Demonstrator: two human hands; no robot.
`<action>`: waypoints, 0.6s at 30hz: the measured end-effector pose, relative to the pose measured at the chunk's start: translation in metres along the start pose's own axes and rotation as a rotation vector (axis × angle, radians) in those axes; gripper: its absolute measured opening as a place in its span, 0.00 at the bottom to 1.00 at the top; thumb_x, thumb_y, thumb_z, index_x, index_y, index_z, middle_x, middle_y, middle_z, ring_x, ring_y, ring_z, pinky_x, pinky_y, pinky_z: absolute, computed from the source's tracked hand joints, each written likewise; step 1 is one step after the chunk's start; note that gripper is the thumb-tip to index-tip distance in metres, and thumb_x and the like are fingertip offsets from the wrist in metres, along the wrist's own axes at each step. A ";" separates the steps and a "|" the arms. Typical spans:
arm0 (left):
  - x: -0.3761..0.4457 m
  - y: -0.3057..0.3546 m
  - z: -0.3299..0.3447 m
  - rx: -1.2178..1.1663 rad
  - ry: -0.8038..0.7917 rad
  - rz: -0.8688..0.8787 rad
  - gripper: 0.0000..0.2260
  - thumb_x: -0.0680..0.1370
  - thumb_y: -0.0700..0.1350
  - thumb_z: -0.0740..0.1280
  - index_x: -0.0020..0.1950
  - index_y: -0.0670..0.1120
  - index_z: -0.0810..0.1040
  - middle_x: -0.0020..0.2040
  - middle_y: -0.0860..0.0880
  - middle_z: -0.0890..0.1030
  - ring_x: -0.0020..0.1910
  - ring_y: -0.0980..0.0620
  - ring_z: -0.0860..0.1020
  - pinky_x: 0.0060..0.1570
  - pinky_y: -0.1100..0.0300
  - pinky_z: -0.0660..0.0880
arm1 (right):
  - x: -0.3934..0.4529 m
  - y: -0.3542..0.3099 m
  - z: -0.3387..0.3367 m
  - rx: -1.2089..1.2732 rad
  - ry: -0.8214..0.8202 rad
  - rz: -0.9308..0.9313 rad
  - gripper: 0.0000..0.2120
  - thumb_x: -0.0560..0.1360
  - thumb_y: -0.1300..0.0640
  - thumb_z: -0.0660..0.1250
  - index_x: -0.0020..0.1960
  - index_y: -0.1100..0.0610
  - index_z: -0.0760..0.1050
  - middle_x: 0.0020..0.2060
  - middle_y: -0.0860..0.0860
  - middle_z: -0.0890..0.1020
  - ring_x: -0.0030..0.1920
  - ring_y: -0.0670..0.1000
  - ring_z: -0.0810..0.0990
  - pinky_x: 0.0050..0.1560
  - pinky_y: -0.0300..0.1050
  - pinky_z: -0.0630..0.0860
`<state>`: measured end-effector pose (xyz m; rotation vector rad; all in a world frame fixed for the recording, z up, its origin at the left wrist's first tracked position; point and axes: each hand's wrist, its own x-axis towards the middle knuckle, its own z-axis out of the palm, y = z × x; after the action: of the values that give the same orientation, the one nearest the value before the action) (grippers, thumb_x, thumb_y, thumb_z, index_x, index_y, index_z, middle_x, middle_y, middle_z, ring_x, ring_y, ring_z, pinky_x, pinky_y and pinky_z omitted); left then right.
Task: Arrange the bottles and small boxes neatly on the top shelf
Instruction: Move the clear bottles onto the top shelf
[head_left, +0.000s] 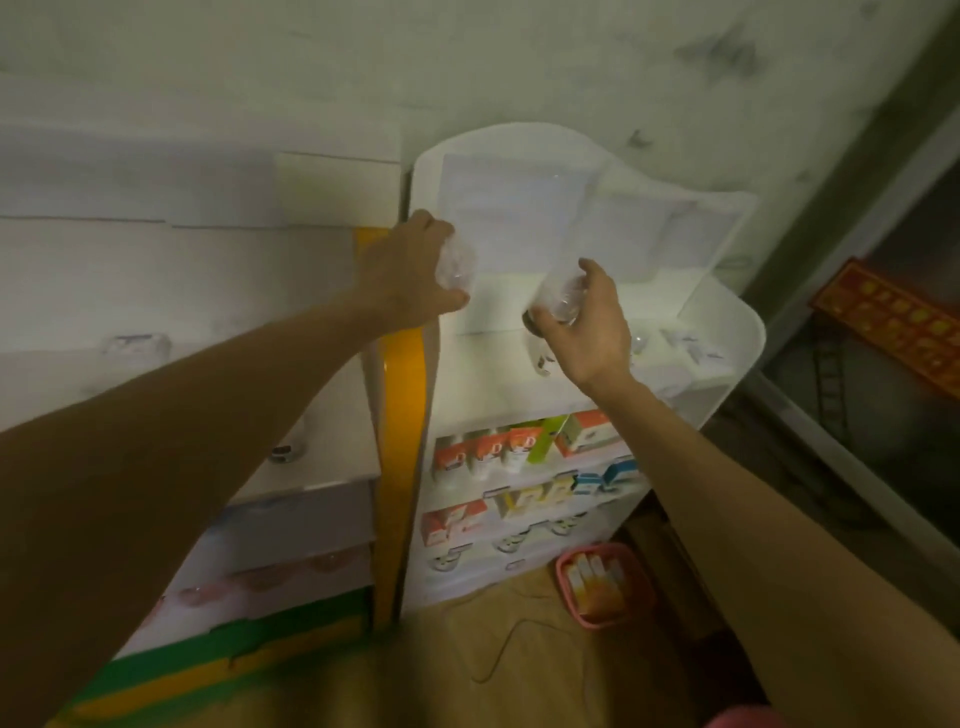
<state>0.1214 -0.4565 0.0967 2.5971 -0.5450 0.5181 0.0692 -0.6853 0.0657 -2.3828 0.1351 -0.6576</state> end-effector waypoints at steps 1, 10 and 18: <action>0.003 0.013 0.011 0.014 -0.010 -0.008 0.36 0.68 0.62 0.74 0.71 0.47 0.69 0.63 0.49 0.72 0.58 0.45 0.76 0.52 0.51 0.74 | 0.002 0.018 -0.009 0.008 -0.010 0.017 0.40 0.72 0.45 0.72 0.77 0.51 0.57 0.68 0.50 0.71 0.62 0.52 0.75 0.53 0.42 0.68; 0.018 0.093 0.096 0.239 -0.206 -0.056 0.32 0.71 0.55 0.73 0.70 0.45 0.67 0.64 0.45 0.72 0.57 0.41 0.76 0.55 0.48 0.75 | 0.007 0.159 -0.035 0.030 -0.221 0.325 0.47 0.66 0.51 0.75 0.78 0.52 0.53 0.71 0.55 0.69 0.66 0.61 0.73 0.63 0.58 0.75; 0.038 0.107 0.143 0.483 -0.533 -0.005 0.29 0.69 0.60 0.73 0.64 0.47 0.72 0.51 0.49 0.77 0.49 0.48 0.77 0.50 0.54 0.76 | 0.007 0.213 -0.011 -0.007 -0.385 0.285 0.38 0.70 0.56 0.74 0.75 0.53 0.60 0.69 0.53 0.69 0.65 0.58 0.73 0.64 0.55 0.74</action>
<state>0.1432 -0.6246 0.0293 3.2167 -0.6396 -0.0774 0.0851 -0.8595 -0.0558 -2.3862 0.3011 -0.0620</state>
